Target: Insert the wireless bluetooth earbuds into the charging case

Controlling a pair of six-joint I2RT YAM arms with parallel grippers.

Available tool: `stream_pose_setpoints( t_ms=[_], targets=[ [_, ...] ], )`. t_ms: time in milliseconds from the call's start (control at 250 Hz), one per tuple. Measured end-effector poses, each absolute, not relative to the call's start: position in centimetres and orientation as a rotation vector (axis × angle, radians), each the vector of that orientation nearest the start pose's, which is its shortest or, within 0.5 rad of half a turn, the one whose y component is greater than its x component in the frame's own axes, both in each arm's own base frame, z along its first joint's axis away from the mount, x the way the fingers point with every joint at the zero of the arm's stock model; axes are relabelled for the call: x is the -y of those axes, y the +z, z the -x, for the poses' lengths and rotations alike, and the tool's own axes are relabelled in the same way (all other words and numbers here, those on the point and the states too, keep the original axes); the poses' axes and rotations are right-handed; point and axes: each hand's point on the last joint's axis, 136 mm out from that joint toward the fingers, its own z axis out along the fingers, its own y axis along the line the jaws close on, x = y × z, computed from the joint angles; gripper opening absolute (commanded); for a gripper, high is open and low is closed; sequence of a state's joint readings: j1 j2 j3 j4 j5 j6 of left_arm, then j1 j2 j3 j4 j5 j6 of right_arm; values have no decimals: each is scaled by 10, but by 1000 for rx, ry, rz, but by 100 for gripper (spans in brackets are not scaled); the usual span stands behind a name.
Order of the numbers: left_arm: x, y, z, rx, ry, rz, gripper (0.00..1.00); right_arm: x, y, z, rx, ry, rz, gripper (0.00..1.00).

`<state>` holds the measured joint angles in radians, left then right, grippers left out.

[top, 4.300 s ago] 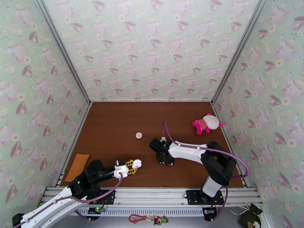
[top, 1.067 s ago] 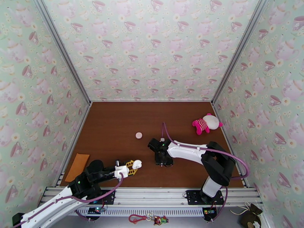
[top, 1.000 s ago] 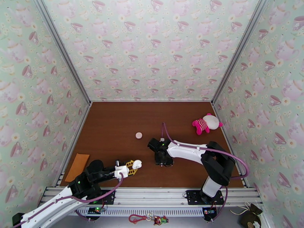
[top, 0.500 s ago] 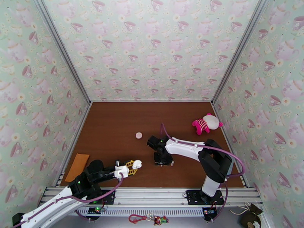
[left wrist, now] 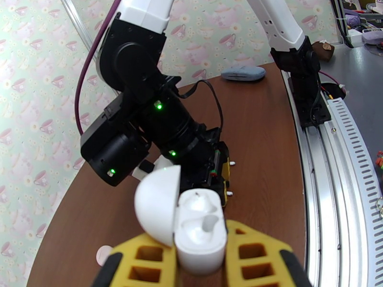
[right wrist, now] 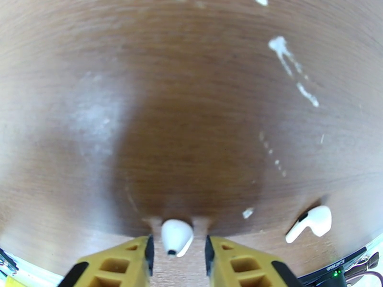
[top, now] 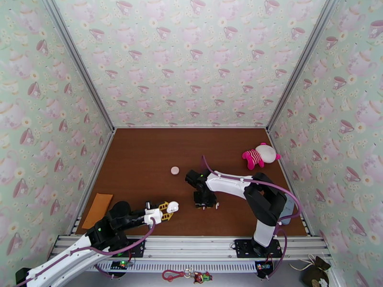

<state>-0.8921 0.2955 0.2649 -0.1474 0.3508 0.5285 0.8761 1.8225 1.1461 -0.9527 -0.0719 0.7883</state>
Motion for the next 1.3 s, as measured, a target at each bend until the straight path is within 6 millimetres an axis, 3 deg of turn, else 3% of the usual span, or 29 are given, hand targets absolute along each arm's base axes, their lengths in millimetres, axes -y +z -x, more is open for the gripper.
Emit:
stream_pose_setpoints(
  t_ms=[560,1300],
  targets=[
    [228,198,-108,-1173,-571,-1349,0,-240,15,-185,-3271,43,154,25],
    [228,196,-108,-1178,-571,-1353,0,-241,15,-186,-3282,59,152,22]
  ],
)
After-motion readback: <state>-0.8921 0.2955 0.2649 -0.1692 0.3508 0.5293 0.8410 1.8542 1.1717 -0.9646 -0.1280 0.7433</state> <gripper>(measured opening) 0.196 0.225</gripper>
